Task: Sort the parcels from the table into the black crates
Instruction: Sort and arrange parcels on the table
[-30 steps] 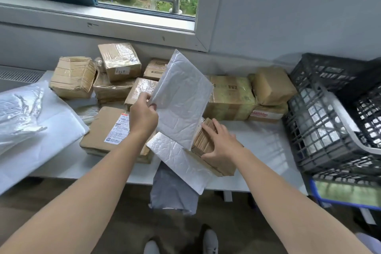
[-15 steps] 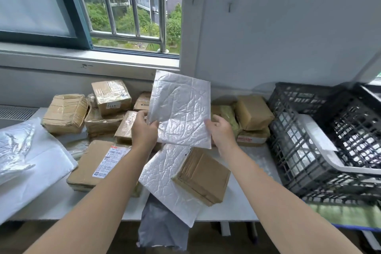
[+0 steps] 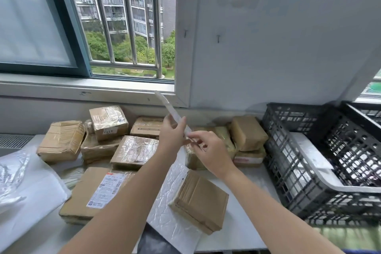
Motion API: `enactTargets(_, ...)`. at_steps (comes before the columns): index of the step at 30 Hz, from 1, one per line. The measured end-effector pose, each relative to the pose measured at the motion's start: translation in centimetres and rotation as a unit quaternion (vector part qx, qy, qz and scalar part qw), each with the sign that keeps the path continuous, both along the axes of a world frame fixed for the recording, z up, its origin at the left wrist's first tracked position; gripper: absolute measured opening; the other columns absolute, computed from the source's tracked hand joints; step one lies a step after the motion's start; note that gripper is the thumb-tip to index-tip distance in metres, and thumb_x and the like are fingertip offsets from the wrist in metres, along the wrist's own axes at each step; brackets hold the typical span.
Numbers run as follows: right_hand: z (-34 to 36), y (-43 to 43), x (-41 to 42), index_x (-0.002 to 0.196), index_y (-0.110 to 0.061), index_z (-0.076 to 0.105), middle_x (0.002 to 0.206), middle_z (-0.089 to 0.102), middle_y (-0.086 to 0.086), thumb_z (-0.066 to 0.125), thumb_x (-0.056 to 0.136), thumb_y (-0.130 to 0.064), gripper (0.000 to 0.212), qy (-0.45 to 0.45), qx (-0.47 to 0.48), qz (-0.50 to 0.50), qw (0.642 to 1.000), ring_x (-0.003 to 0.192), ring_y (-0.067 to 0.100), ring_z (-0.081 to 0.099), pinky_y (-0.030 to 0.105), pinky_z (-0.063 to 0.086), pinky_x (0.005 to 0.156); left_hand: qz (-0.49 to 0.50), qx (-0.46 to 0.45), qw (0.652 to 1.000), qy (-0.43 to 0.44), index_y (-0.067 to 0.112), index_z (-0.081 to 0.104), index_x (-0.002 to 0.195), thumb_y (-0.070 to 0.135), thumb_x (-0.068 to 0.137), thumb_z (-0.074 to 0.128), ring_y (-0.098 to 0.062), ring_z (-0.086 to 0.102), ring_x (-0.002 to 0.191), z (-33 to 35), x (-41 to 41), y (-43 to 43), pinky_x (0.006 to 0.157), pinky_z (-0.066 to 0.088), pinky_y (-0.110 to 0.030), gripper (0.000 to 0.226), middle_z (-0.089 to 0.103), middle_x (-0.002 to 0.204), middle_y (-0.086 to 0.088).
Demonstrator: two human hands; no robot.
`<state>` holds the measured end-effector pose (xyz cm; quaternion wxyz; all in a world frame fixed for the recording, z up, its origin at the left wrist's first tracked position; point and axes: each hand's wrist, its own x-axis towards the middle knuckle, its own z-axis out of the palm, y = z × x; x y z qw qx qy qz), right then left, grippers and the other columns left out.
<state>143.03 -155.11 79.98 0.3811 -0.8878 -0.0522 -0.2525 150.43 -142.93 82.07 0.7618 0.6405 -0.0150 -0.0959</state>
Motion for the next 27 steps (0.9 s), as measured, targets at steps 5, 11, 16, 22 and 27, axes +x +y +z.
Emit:
enactTargets(5,0.0,-0.3,-0.1,0.116,-0.016,0.071,0.120,0.068,-0.006,0.063,0.097,-0.024,0.022,0.016,-0.032,0.058,0.998,0.113,0.007,0.058,0.025,0.044,0.100,0.036,0.006,0.999,-0.032,0.027,0.059,0.102,0.002,0.096,0.056,-0.022,0.071,0.093,0.2,0.7,1.6,0.068,0.058,-0.032,0.025,0.071,0.100,0.000)
enactTargets(11,1.8,-2.0,1.6,0.126,-0.008,0.061,0.125,0.061,0.006,0.063,0.096,-0.020,0.033,0.001,-0.052,-0.091,0.995,0.118,0.024,0.052,0.029,0.032,0.102,-0.019,0.000,0.998,-0.062,0.024,0.062,0.100,-0.005,0.095,0.053,-0.020,0.070,0.085,1.6,0.9,4.4,0.067,0.055,-0.033,0.030,0.073,0.091,0.003)
enactTargets(16,2.7,-3.0,2.6,0.144,-0.020,0.042,0.132,0.053,0.001,0.066,0.091,-0.043,0.062,0.102,0.135,-0.103,0.980,0.118,0.018,0.055,0.042,0.050,0.097,-0.095,-0.016,0.993,-0.063,0.016,0.065,0.112,-0.009,0.094,0.051,-0.028,0.070,0.096,3.0,0.9,6.2,0.078,0.058,-0.038,0.034,0.074,0.107,-0.007)
enactTargets(22,3.4,-3.6,3.2,0.135,-0.016,0.053,0.101,0.065,-0.004,0.072,0.090,-0.033,0.052,0.063,0.248,-0.130,0.958,0.090,0.009,0.064,0.023,0.053,0.070,-0.067,0.040,0.994,-0.075,0.017,0.062,0.111,-0.004,0.095,0.051,-0.031,0.069,0.103,4.0,1.0,7.0,0.087,0.057,-0.047,0.028,0.071,0.111,-0.011)
enactTargets(27,4.7,-3.4,3.6,0.102,-0.034,0.058,0.094,0.068,-0.010,0.069,0.092,-0.030,0.016,0.014,0.228,-0.091,0.969,0.081,0.004,0.066,0.025,0.054,0.067,0.013,0.070,0.993,-0.100,0.016,0.052,0.124,0.004,0.092,0.060,-0.023,0.068,0.100,4.7,1.2,7.3,0.073,0.060,-0.037,0.035,0.066,0.111,-0.006)
